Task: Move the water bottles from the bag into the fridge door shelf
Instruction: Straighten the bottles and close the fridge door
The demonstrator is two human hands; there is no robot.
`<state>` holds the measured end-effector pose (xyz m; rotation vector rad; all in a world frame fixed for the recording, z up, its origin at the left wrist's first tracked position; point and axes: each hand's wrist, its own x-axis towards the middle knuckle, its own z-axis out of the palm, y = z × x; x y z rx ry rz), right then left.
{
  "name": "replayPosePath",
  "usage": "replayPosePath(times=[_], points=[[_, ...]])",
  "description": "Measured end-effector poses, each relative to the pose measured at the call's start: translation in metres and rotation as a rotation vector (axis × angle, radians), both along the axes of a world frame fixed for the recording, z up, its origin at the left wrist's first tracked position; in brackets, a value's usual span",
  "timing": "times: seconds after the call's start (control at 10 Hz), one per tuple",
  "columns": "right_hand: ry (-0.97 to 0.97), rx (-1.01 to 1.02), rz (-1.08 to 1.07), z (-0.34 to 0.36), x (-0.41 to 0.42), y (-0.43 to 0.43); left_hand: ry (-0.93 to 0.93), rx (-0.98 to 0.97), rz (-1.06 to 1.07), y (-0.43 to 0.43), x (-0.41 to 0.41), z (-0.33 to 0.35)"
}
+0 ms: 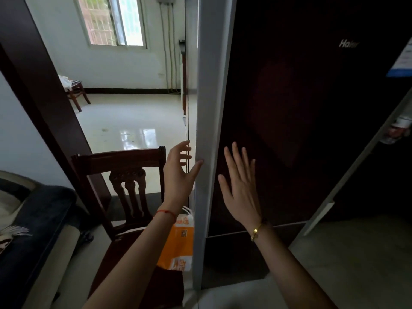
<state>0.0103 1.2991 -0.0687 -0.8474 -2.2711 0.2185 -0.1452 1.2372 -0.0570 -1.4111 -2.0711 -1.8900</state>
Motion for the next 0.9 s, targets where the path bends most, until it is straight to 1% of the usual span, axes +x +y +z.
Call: replayPosePath(times=[0.1, 0.3, 0.5, 0.7, 0.8, 0.9], points=[[-0.025, 0.007, -0.033, 0.002, -0.009, 0.005, -0.04, 0.006, -0.021, 0.008, -0.011, 0.0], [-0.062, 0.022, -0.098, 0.0, -0.018, 0.009, -0.063, -0.007, -0.044, 0.014, -0.026, -0.002], [-0.059, 0.003, -0.107, 0.004, -0.018, 0.006, -0.084, -0.018, -0.089, 0.015, -0.033, 0.0], [-0.044, -0.066, -0.048, 0.014, -0.01, 0.002, -0.001, -0.052, -0.158, 0.004, -0.03, 0.007], [-0.007, -0.109, -0.012, 0.023, -0.008, -0.006, 0.067, -0.07, -0.211, -0.012, -0.027, 0.009], [0.05, -0.142, -0.037, 0.032, 0.0, -0.018, 0.165, -0.066, -0.237, -0.032, -0.025, 0.015]])
